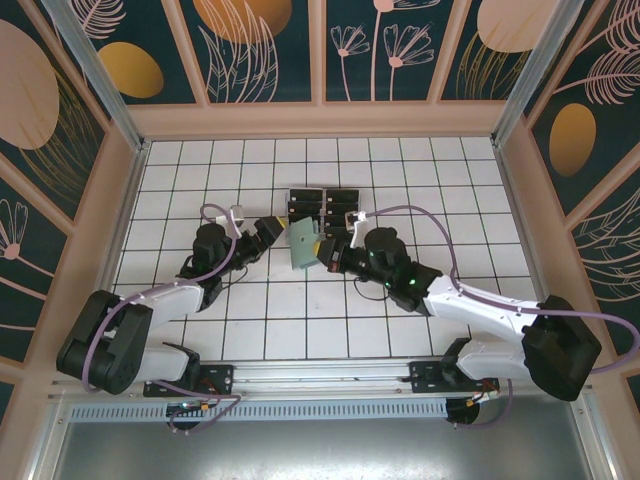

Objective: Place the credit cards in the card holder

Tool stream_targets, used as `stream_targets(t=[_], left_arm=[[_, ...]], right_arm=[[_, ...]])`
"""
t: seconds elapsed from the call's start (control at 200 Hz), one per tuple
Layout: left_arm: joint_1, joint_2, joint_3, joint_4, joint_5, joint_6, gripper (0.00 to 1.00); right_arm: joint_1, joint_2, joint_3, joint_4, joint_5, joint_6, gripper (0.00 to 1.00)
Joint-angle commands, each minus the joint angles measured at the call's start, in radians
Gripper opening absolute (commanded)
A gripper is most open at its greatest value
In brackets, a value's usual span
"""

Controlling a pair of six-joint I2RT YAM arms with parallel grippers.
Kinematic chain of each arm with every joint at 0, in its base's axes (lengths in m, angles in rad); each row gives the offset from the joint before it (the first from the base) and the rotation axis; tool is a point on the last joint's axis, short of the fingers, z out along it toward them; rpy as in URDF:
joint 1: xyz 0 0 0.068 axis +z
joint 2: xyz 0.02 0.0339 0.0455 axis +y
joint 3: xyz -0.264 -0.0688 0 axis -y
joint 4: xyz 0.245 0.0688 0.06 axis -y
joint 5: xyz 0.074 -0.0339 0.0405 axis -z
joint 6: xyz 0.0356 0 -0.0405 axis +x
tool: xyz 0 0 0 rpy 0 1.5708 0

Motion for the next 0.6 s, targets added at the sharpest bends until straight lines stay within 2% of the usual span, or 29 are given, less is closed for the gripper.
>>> stream_targets(t=[0.0, 0.275, 0.46, 0.596], left_arm=[[-0.011, 0.020, 0.011, 0.141, 0.033, -0.086, 0.99], [-0.022, 0.034, 0.004, 0.328, 0.036, -0.210, 0.99], [-0.023, 0.022, -0.002, 0.363, 0.029, -0.232, 0.98], [-0.024, 0.024, -0.008, 0.381, 0.031, -0.235, 0.92]], right_arm=[[-0.006, 0.007, 0.057, 0.096, -0.019, 0.022, 0.00], [-0.011, 0.086, 0.067, 0.224, -0.062, 0.078, 0.00], [-0.012, 0.123, 0.064, 0.266, -0.073, 0.097, 0.00], [-0.021, 0.133, 0.055, 0.283, -0.080, 0.107, 0.00]])
